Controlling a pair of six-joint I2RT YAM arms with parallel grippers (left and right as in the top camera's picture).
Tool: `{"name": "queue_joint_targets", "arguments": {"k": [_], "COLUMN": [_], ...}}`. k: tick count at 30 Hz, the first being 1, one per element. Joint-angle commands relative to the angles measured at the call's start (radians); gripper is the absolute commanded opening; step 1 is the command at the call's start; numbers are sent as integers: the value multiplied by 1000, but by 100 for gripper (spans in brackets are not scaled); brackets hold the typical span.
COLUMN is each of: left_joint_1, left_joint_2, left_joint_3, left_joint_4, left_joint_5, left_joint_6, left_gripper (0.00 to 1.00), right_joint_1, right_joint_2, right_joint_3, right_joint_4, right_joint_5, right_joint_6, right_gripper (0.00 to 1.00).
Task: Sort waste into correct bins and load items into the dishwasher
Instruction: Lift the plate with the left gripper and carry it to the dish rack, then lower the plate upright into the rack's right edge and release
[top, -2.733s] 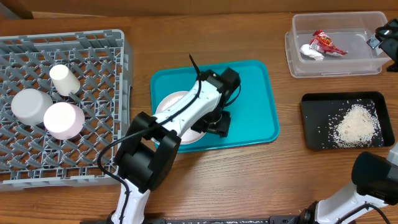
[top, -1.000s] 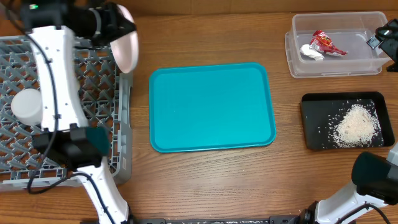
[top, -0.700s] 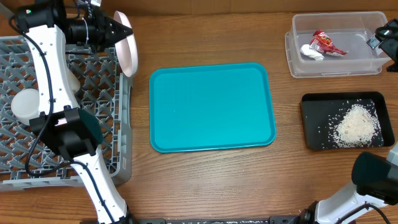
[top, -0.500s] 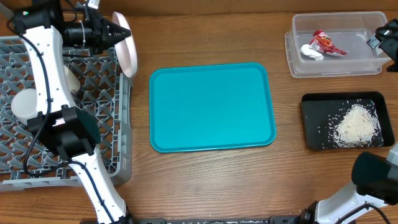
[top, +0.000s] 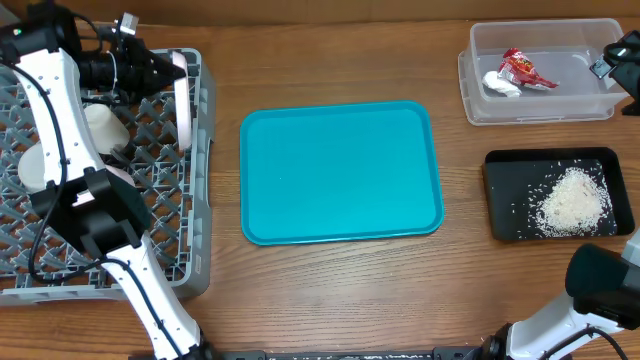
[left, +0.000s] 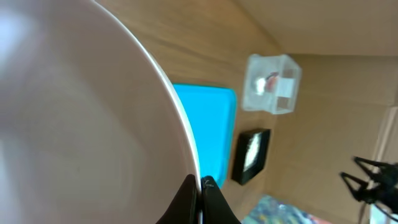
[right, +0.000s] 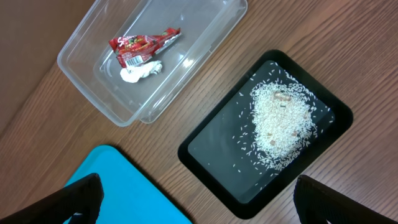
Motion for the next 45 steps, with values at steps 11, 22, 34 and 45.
{"name": "queue_joint_targets", "arguments": {"k": [11,22,34,45], "left_joint_1": [-13,-18,-253,-737], "left_joint_2": [11,-284,-869,-1227], "left_joint_3": [30,50,-71,-431], "left_joint_4": [-70,-70,-70,-69], "left_joint_5": [-107,-233,-326,-592], "left_joint_6": [28,-90,-185,-361], "left_gripper": [19,100,100,100], "right_joint_1": [1,1,1,1], "right_joint_2": [-6,-6,-6,-6], "right_joint_3": [8,8,8,8], "right_joint_4": [3,3,3,3], "right_joint_5": [3,3,3,3], "right_joint_6": [-6,-6,-6,-6], "right_gripper": [100,100,100,100]}}
